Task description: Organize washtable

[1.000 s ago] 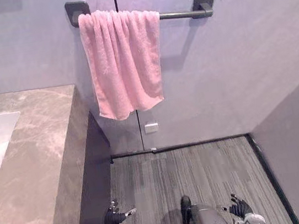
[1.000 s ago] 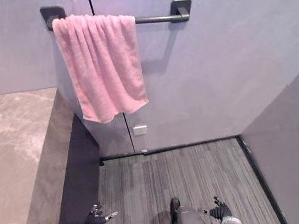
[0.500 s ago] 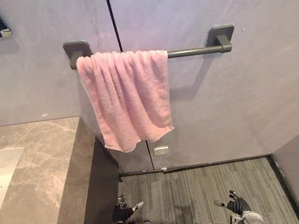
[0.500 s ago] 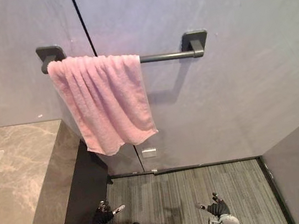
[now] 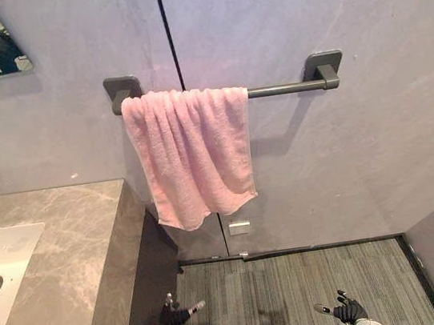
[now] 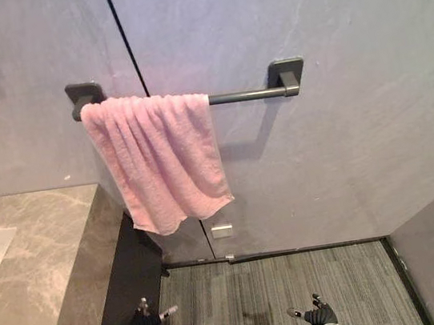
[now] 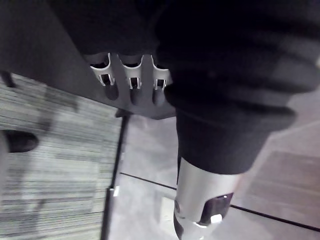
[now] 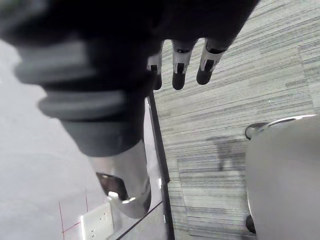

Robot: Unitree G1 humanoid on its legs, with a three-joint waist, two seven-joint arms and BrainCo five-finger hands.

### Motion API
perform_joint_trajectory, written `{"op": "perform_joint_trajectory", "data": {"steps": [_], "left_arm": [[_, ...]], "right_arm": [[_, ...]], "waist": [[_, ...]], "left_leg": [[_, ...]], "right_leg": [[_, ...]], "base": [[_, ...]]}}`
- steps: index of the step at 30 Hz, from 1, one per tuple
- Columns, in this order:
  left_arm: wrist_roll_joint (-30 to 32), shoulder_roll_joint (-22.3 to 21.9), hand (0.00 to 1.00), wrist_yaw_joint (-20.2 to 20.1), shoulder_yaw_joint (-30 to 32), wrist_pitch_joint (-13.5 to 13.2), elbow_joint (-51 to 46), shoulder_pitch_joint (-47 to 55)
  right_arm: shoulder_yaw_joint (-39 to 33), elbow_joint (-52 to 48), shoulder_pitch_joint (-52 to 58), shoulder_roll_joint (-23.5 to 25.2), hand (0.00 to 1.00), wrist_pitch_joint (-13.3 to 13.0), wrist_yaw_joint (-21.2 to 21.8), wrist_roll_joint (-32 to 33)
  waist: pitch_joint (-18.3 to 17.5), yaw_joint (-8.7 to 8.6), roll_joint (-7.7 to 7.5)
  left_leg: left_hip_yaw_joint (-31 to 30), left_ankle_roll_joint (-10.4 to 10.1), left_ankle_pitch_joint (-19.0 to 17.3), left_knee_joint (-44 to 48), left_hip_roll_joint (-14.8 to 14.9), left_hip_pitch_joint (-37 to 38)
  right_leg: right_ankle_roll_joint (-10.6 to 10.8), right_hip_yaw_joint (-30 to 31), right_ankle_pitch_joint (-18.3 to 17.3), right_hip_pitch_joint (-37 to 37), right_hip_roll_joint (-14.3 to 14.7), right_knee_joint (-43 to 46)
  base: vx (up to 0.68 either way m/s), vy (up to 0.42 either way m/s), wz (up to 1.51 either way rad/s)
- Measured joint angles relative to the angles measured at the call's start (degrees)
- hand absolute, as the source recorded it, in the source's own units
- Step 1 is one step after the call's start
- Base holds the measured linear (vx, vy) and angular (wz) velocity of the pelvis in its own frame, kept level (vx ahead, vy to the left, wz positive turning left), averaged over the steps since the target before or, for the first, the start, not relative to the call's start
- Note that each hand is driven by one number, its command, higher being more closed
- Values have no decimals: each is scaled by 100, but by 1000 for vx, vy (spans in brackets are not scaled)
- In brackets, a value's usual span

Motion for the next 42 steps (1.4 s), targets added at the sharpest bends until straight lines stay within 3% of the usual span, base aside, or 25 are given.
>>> {"op": "perform_joint_trajectory", "data": {"steps": [2, 7, 16, 23, 30, 42], "left_arm": [[-158, 48, 0, 20, 4, -23, -1077, 267], [-198, 80, 0, 16, 50, -115, -2610, 516], [-71, 227, 0, 145, 56, -243, -3999, 475], [-8, 687, 0, 257, 63, -255, -3951, -135], [357, 872, 0, 266, 72, -215, -3467, -425], [694, 990, 0, 254, 41, -8, -2762, -1044]], "right_arm": [[22, -9, -18, -32, 0, -13, -2, -3], [181, -119, 3, -79, 0, -23, 6, -97], [251, -128, -66, -135, 0, -18, 35, -269], [444, -141, -186, -329, 0, -18, 158, -282], [513, -354, -158, -371, 0, -9, 241, -337], [760, -621, -174, -481, 0, -4, 288, -454]], "waist": [[-1, 9, 0], [-55, 18, 47], [-131, 6, 86], [-133, -16, 93], [-134, -161, 89], [-125, -195, 70]], "left_leg": [[-35, 16, 30, -65, -30, 15], [-88, 73, 115, -262, -101, 82], [-100, 79, 120, -365, -121, 194], [-125, 84, 113, -378, -118, 291], [-108, 84, 117, -443, -123, 319], [-116, 84, 116, -535, -121, 316]], "right_leg": [[11, -7, 20, 2, -19, -16], [50, -11, 44, 9, -62, -88], [52, 5, 66, 116, -56, -208], [-3, 137, 186, 241, -28, -383], [31, 242, 234, 206, -18, -457], [37, 339, 329, 200, 13, -641]], "base": [[-35, 17, 3], [-5, 3, 1], [3, -2, 0], [-10, -3, -6], [-50, -6, -7], [1, -8, -5]]}}
